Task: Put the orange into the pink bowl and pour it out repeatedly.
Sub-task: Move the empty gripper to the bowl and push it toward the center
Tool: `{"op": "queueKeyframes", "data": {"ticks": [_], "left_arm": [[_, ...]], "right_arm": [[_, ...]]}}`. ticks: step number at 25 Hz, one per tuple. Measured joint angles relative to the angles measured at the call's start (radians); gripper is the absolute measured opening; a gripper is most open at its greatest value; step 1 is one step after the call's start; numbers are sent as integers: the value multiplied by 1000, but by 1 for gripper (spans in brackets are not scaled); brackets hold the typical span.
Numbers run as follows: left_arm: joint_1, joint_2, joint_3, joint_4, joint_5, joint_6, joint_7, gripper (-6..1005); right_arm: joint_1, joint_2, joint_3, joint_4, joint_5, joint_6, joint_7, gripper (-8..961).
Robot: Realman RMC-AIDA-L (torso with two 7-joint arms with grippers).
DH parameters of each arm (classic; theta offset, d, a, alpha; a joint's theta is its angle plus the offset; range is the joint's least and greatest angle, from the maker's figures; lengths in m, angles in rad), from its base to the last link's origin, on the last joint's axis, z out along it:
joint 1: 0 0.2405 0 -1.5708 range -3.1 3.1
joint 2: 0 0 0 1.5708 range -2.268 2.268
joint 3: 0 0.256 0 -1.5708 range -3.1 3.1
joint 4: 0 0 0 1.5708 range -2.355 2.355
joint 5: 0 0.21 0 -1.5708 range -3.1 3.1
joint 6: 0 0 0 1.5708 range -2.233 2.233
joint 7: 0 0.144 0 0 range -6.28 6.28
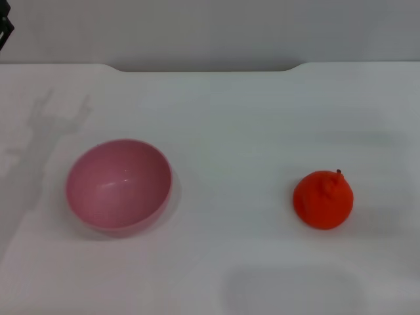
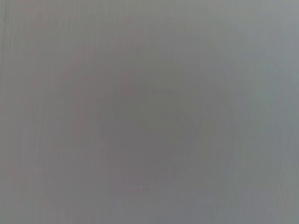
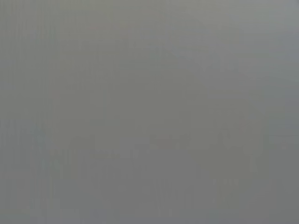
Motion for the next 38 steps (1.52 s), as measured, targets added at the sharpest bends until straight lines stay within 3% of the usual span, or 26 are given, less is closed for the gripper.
{"op": "queueKeyframes", "data": {"ticks": [6, 9, 17, 18, 21, 22, 25, 26, 27, 28, 29, 30, 32, 33, 35, 36, 37, 38], "left_arm": [[0, -1, -1, 1, 0, 1, -3, 780], [-5, -7, -6, -2, -79, 7, -55, 763], [-3, -7, -2, -5, -130, 14, -82, 718], [9, -5, -3, -13, -177, 91, -134, 713], [4, -3, 5, -15, -175, 114, -157, 696], [0, 12, 43, -1, -168, 113, -232, 690], [0, 12, 43, -1, -168, 113, -232, 674], [-1, 37, 82, 30, -153, 93, -334, 668], [-14, 125, 115, 121, 13, 35, -658, 662], [-14, 125, 115, 121, 13, 35, -658, 657], [-23, 151, 108, 151, 92, 26, -767, 651], [-42, 202, 91, 214, 247, 20, -971, 646], [-48, 215, 85, 232, 300, 19, -1027, 633], [-59, 236, 71, 267, 387, 21, -1118, 626], [-65, 246, 63, 285, 439, 22, -1167, 612], [-89, 267, -2, 373, 682, 43, -1374, 605], [-101, 269, -27, 412, 785, 61, -1451, 606], [-101, 269, -27, 412, 785, 61, -1451, 606]], "right_arm": [[2, 0, 0, 6, -1, 0, 1, 647], [6, 0, 0, 18, -2, 0, 1, 647], [13, -2, 0, 22, -3, 0, 1, 647], [13, -2, 0, 23, -3, 2, 1, 647], [13, -3, 0, 23, -3, 10, 1, 647], [13, -3, 0, 23, -3, 13, 1, 647], [13, -3, 0, 23, -3, 24, 1, 647], [13, -3, 0, 23, -3, 27, 1, 647], [12, -3, 0, 23, -3, 30, 1, 647], [12, -3, 0, 23, -3, 32, 1, 647], [12, -3, 0, 22, -3, 35, 1, 647], [12, -3, 0, 22, -3, 37, 1, 647], [12, -4, 0, 20, -3, 39, 1, 647], [12, -4, 0, 19, -3, 39, 1, 647], [12, -4, 0, 19, -2, 39, 1, 647], [12, -4, 0, 18, -2, 39, 1, 647], [12, -5, 0, 18, -2, 39, 1, 647], [12, -5, 0, 19, -2, 39, 1, 647]]}}
